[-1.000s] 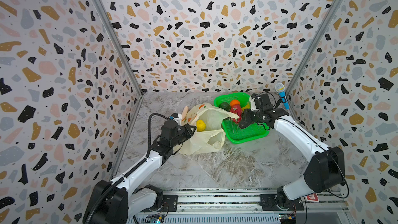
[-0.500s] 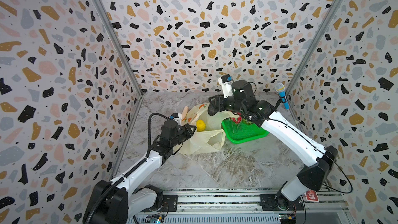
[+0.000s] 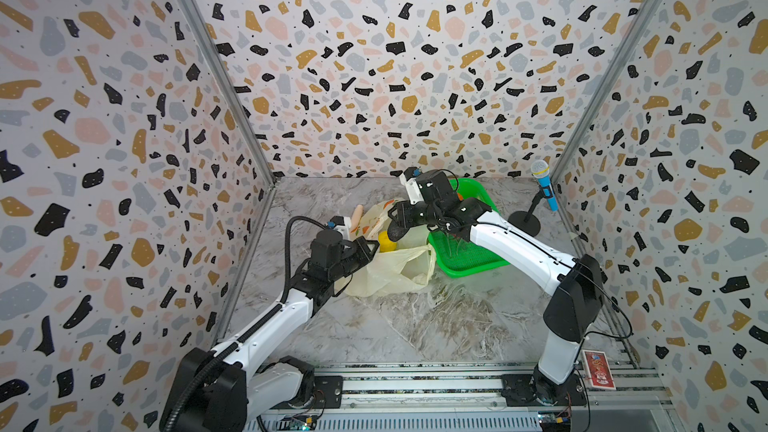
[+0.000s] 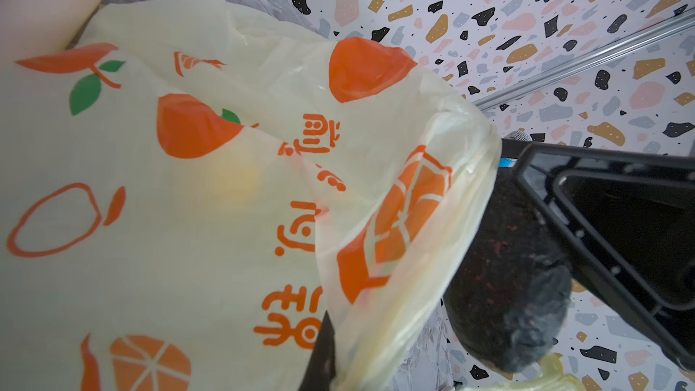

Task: Place the fruits into the plastic bag
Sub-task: 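Open the right gripper to drop the avocado into the bag, then withdraw, then lower the right gripper into the basket toward the green bumpy fruit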

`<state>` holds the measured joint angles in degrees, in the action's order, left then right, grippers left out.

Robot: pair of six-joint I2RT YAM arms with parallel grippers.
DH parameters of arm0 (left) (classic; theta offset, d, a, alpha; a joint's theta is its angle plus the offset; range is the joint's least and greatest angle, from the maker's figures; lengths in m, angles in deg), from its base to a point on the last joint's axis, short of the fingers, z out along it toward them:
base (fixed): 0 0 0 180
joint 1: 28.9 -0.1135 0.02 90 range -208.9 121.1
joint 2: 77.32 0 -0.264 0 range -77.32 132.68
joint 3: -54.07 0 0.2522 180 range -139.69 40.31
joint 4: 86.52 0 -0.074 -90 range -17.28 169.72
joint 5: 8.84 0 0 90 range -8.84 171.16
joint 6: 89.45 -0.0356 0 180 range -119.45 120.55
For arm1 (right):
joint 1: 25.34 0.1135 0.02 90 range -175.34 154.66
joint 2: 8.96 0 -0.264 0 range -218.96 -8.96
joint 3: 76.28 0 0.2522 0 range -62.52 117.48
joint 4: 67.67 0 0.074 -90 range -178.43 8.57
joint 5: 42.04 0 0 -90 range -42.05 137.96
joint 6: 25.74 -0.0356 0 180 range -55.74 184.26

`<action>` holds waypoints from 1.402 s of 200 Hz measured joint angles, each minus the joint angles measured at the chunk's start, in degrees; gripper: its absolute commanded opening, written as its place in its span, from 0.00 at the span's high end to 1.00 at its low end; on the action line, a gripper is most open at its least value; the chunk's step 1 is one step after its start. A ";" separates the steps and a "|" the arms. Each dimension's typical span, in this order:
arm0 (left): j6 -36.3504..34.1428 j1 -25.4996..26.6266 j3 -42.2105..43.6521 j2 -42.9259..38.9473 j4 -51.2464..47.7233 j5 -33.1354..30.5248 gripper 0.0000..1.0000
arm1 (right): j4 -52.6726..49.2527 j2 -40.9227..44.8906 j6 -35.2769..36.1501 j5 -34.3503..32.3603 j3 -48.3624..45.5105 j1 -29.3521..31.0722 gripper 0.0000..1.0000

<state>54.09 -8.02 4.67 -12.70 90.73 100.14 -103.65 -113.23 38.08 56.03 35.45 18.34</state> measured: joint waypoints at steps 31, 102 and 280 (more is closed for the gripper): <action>-0.02 0.00 -0.02 0.00 -0.20 0.00 1.00 | 0.81 -2.43 -0.20 -0.42 0.72 0.00 0.35; -0.04 0.00 -0.57 -0.04 -0.39 0.00 1.00 | 0.83 -7.76 2.27 -1.27 4.70 0.00 0.13; -0.39 0.02 -0.59 -0.07 -0.39 -0.02 1.00 | 10.21 18.29 -12.72 0.15 -34.07 -29.29 0.11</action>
<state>53.69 -7.99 4.08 -12.77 90.33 100.12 -93.44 -94.93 25.36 56.18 1.38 -10.95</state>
